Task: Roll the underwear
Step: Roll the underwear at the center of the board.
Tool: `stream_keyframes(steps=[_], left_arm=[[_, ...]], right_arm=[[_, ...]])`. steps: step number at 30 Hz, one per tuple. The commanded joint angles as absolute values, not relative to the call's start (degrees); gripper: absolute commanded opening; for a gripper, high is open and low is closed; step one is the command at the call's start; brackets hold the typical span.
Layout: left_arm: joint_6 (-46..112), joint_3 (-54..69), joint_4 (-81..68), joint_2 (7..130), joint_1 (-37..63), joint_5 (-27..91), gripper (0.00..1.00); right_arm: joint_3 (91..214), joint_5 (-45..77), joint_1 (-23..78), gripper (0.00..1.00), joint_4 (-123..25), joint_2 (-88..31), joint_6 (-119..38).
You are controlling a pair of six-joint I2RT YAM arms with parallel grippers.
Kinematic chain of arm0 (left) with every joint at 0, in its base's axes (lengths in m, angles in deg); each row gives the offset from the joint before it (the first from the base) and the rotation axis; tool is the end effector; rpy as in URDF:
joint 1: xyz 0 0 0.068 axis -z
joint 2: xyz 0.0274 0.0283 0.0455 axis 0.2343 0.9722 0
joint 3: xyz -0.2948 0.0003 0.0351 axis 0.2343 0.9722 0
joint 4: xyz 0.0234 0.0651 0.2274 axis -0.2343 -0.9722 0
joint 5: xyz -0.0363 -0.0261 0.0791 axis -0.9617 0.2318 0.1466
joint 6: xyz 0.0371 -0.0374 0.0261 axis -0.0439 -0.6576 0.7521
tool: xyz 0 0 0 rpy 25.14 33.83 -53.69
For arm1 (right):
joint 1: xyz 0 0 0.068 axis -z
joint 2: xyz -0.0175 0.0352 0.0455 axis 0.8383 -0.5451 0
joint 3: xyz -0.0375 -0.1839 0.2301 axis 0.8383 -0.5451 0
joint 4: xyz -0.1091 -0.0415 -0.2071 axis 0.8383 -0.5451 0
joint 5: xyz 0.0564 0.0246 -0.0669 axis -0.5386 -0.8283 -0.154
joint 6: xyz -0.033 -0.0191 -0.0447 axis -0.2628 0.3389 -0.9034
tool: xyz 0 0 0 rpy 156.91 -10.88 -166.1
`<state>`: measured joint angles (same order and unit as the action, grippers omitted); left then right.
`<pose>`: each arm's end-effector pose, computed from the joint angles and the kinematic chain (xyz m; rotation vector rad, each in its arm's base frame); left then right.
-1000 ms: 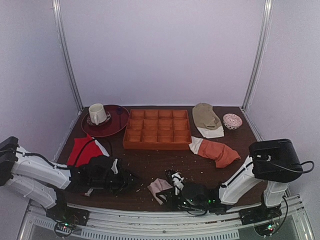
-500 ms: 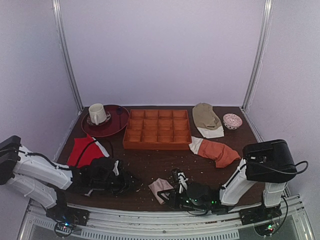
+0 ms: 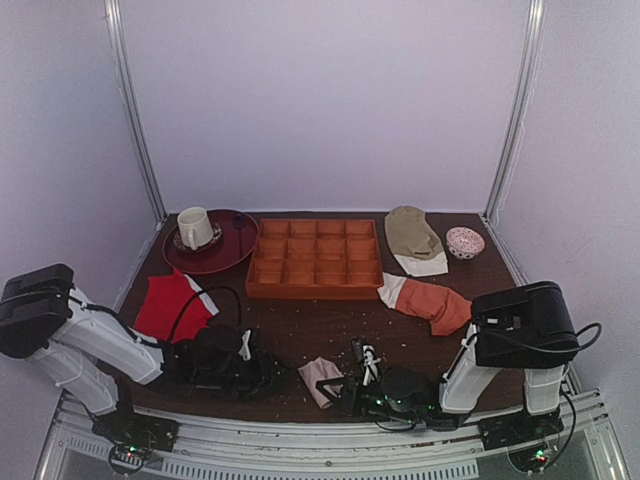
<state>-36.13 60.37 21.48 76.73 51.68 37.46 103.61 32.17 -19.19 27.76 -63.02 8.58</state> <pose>0.0961 -0.2136 0.1636 -0.3168 2.5694 -1.3356 0.0830 0.3114 0.1292 -0.2482 2.0521 1.4441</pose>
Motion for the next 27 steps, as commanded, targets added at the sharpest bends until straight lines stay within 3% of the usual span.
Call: stream_keyframes(steps=[1,12,21,27], left_arm=[[-37.2,59.1,32.7,81.4,52.4,36.5,0.49],[-36.3,56.8,30.5,81.1,52.4,37.1,0.50],[-37.3,57.7,28.5,80.4,52.5,36.5,0.50],[-36.2,57.6,17.6,74.0,52.5,37.2,0.52]], right_arm=[[102.7,28.7,-18.9,0.00,17.7,-68.3,10.1],[106.3,28.9,-19.2,0.00,-0.5,-62.3,8.7],[107.6,27.4,-19.2,0.00,-3.5,-62.4,9.5],[107.5,27.5,-19.2,0.00,-4.6,-61.9,8.5]])
